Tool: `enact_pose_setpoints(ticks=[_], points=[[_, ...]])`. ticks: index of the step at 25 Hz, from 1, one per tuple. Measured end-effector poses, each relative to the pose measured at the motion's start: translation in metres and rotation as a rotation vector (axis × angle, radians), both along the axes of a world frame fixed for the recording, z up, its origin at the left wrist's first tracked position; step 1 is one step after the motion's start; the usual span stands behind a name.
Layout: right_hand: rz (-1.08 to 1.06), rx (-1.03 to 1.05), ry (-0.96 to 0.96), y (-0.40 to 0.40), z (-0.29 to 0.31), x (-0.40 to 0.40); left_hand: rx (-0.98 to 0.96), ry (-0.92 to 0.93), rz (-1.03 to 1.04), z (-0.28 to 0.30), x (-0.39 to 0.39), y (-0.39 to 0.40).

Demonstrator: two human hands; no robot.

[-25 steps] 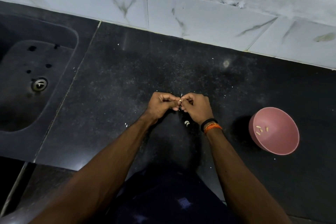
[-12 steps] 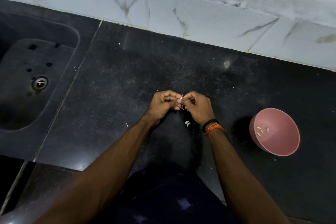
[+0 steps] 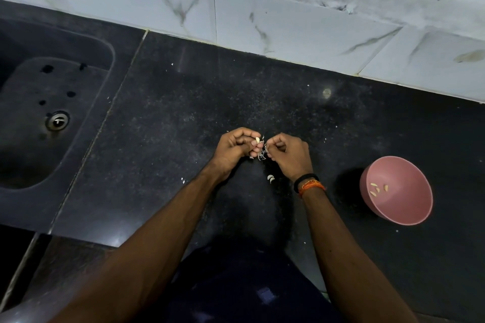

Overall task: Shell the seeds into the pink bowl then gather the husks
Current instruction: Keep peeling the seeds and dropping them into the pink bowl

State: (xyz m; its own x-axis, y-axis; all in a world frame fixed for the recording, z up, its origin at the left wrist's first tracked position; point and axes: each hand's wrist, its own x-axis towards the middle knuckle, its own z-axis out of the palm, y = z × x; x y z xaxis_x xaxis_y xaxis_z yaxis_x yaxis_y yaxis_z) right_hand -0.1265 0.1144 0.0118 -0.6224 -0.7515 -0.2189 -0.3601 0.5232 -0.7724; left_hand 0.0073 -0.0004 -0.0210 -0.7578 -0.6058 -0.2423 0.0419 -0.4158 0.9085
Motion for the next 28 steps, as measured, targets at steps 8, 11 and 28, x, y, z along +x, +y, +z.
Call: enact_pose_setpoints(ticks=[8,11,28], points=[[0.025,-0.036,-0.046,-0.0051,0.0062,0.0005,-0.002,0.000,0.004,0.0019,0.0003,0.0002],[0.006,-0.056,-0.026,-0.0044,0.0026,-0.0006,-0.007,0.010,0.001,0.0016,0.0000,0.0006],[-0.075,-0.158,-0.334,-0.0057,0.0034,0.0073,0.037,0.018,0.026,0.0005,0.0011,-0.0016]])
